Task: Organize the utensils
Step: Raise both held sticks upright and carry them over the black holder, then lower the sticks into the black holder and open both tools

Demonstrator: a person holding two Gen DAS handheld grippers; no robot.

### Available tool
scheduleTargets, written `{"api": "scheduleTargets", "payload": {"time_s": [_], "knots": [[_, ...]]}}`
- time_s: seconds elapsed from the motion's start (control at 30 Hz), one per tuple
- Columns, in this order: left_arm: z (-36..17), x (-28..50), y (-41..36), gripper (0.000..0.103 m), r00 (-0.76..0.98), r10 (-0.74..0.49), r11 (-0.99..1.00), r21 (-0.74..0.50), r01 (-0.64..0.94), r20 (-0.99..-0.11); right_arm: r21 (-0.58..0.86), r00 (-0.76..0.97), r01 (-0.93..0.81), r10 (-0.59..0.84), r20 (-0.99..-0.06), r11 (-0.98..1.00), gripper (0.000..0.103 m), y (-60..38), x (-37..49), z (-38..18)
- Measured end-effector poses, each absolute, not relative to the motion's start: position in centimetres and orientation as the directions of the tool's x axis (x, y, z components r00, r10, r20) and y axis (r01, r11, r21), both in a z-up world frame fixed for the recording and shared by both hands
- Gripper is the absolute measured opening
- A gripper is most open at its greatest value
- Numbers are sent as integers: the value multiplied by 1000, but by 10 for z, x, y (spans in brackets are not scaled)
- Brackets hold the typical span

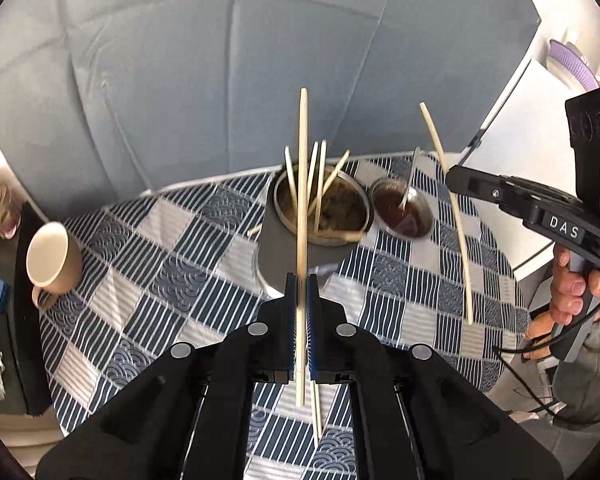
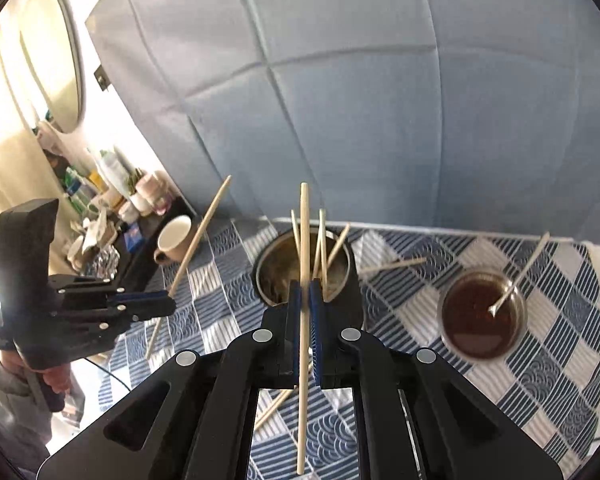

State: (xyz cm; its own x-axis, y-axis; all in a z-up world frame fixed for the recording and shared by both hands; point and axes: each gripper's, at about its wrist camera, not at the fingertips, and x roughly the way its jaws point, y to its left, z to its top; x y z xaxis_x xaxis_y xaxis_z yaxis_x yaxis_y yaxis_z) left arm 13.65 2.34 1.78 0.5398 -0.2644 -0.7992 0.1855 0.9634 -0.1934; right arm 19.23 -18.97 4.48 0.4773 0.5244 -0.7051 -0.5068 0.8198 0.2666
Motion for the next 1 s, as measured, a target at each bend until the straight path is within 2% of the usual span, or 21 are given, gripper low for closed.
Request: {"api": "scheduleTargets", "payload": {"time_s": [0.13, 0.27, 0.43, 0.6, 0.77, 1.0], "knots": [[27, 152, 21, 5, 576, -274, 961, -200, 189, -771, 254, 497, -526, 536, -682, 812, 5, -184, 202, 57], [33, 165, 28, 5, 623, -326, 945, -266, 190, -711, 257, 510, -531, 547, -664, 807, 5, -180, 213, 62], [32, 180, 29, 5, 650, -375, 926, -301, 228, -661, 226, 520, -532, 525, -674, 816, 5, -173, 228, 59], [23, 196, 23, 5, 638, -384, 923, -298, 244, -667, 239, 531, -509, 520, -669, 827, 5, -171, 245, 53], [18, 210, 21, 5, 664, -405, 913, -319, 254, -629, 272, 561, -518, 562, -608, 811, 5, -168, 260, 53], [11, 228, 16, 5, 669, -409, 912, -306, 275, -620, 298, 567, -516, 580, -584, 804, 5, -161, 279, 44]]}}
